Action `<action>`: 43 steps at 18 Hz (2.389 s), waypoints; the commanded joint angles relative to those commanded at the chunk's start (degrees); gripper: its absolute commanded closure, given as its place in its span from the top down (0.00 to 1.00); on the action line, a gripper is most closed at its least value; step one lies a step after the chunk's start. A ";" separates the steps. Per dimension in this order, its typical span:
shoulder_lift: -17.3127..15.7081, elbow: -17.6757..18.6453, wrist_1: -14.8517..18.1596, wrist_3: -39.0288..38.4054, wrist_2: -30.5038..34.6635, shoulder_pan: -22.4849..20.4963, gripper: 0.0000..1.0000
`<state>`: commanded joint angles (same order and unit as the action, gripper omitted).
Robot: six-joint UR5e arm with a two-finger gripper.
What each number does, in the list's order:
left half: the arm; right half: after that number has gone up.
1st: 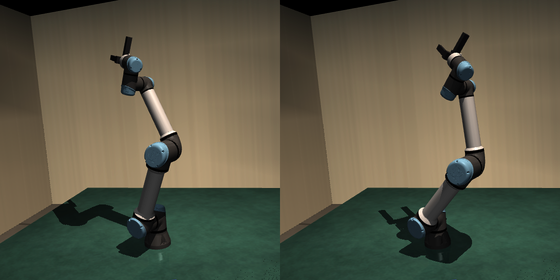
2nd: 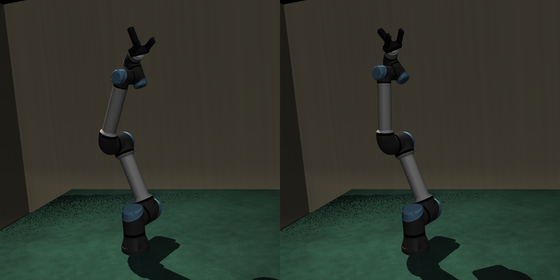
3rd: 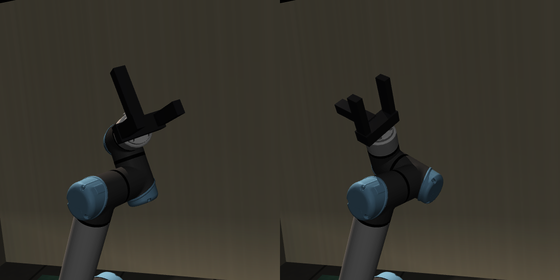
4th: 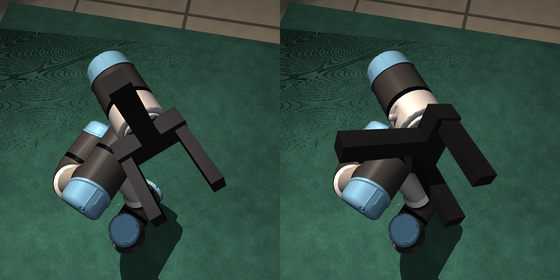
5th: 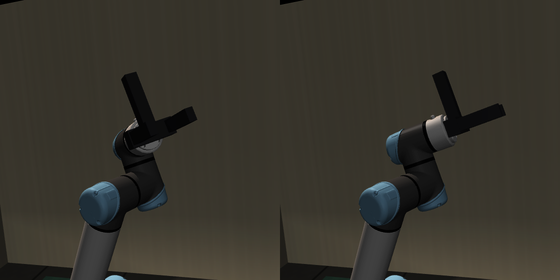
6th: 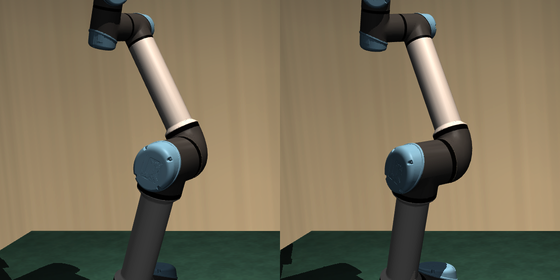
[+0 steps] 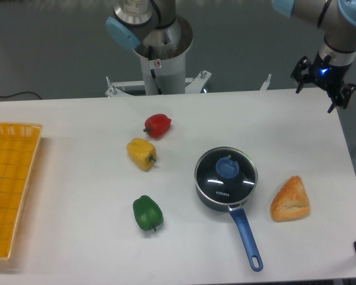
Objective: Open the lid
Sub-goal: 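Move the open gripper over the blue knob of the saucepan lid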
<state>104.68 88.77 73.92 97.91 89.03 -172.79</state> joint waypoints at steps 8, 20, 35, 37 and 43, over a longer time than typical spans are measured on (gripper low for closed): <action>0.26 -0.35 0.35 -1.14 0.70 1.76 1.00; 0.35 -0.09 0.35 -14.75 2.20 8.34 1.00; 2.99 0.35 0.17 -25.93 1.85 20.21 1.00; 3.25 0.52 0.35 -25.58 1.76 21.27 1.00; 4.57 0.70 0.26 -25.22 1.32 22.32 1.00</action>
<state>109.24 89.47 74.18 72.69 90.35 -150.47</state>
